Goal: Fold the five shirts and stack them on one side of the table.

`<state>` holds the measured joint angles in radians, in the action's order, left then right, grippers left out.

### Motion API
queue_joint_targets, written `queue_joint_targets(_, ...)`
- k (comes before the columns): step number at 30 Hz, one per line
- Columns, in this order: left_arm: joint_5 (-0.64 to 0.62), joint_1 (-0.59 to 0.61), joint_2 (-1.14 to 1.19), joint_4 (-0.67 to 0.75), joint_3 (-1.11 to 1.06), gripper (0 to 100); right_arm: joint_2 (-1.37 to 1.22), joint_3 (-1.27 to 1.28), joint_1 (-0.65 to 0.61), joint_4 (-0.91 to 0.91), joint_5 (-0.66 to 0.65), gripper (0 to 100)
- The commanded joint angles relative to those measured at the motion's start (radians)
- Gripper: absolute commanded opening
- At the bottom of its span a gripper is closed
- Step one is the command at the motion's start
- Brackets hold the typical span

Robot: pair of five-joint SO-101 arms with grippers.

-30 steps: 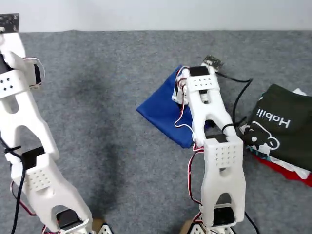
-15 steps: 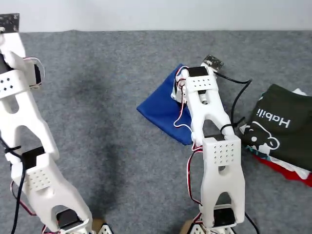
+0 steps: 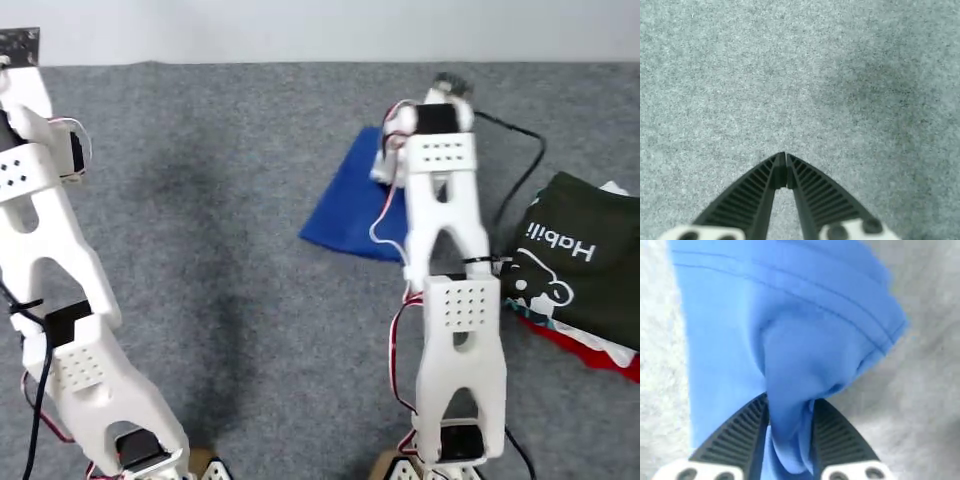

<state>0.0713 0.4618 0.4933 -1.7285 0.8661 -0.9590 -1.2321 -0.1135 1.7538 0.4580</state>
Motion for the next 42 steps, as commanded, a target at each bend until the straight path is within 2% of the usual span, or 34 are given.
queue_joint_targets(1,0.009,-0.003,-0.066,-0.026,0.013,0,0.119,-0.1,0.067,0.042,-0.149,0.8)
queue_joint_targets(4,0.028,-0.003,-0.066,-0.026,0.013,0,0.216,-0.078,0.104,0.044,-0.224,0.8)
queue_joint_targets(13,0.06,-0.002,-0.077,-0.026,0.013,0,0.562,0.176,0.157,0.042,-0.331,0.8)
queue_joint_targets(19,0.075,-0.011,-0.127,-0.026,0.008,0,0.728,0.31,0.251,0.042,-0.416,0.8)
queue_joint_targets(35,0.095,-0.014,-0.17,-0.026,0.005,0,0.745,0.437,0.55,0.035,-0.611,0.8)
queue_joint_targets(42,0.094,-0.014,-0.17,-0.026,0.004,0,0.622,0.437,0.679,0.024,-0.7,0.8)
